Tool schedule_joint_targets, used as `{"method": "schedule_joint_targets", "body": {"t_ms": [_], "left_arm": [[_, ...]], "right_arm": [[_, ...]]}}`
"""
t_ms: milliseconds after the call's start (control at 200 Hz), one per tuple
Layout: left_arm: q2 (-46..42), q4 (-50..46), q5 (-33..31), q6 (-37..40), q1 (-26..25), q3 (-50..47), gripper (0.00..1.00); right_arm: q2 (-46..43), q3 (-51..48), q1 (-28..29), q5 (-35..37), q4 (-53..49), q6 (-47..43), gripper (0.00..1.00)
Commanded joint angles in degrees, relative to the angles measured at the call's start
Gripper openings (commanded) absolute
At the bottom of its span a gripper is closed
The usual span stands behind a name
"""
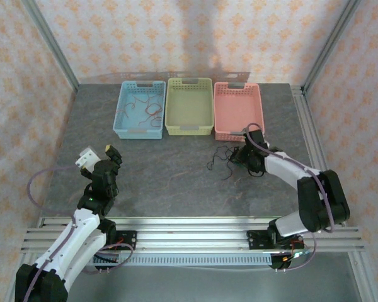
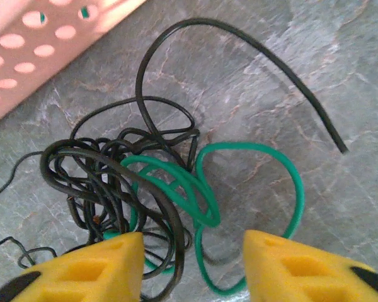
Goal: Untangle the cables
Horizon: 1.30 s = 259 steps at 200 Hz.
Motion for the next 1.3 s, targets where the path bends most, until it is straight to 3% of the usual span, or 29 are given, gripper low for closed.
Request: {"method": "schedule_joint_targets", "body": {"t_ms": [0,110,250,425,566,736,801,951,1046,1291], "left_arm": [[-0.2,-0.7,-0.9,-1.0,0.6,0.8,0.88],[-0.2,-0.8,-0.8,-1.0,0.6,0.7,0.88],[-0.3,-0.7,-0.8,-0.9,0.6,0.7,0.88],[0.5,0.2,0.6,-0.8,0.7,0.7,0.88],[1.7,0.8,2.0,-0.3,0.6,1.1,0.88],[1.1,1.5,3.1,0.1,0.6,0.8,0.88],[0.9,1.9,3.6,0.3,0.6,0.5,0.88],[2.0,4.8,8.9,1.8,0.6,0.4,0.88],[3.7,5.5,12.3,2.6,0.6,1.2,0.87],[7.6,9.4,23.0,4.7,0.6,2.3,0.88]], "right_arm": [[1.8,3.1,-0.2,-3.6,-1.8,-0.7,0.34],[1.0,2.6,-0.2,-4.6,-0.7,-1.4,0.16],[-4.2,-1.3,0.7,-8.6,6.6,-3.4,0.0],[-7.4,-0.6,8.4,-15.5,13.4,-10.6,0.0],[-3.2,4.2,14.5,-21.7,18.1,-13.0,0.0],[2.2,13.0,21.4,-24.3,17.9,-17.7,0.0],[4.1,14.1,21.8,-25.5,19.7,-17.6,0.0],[12.4,16.3,20.9,-19.6,18.2,-20.6,0.0],[18.2,21.7,19.6,-23.8,14.7,-22.8,0.0],[23.0,15.8,18.8,-22.9,28.0,-26.1,0.0]]}}
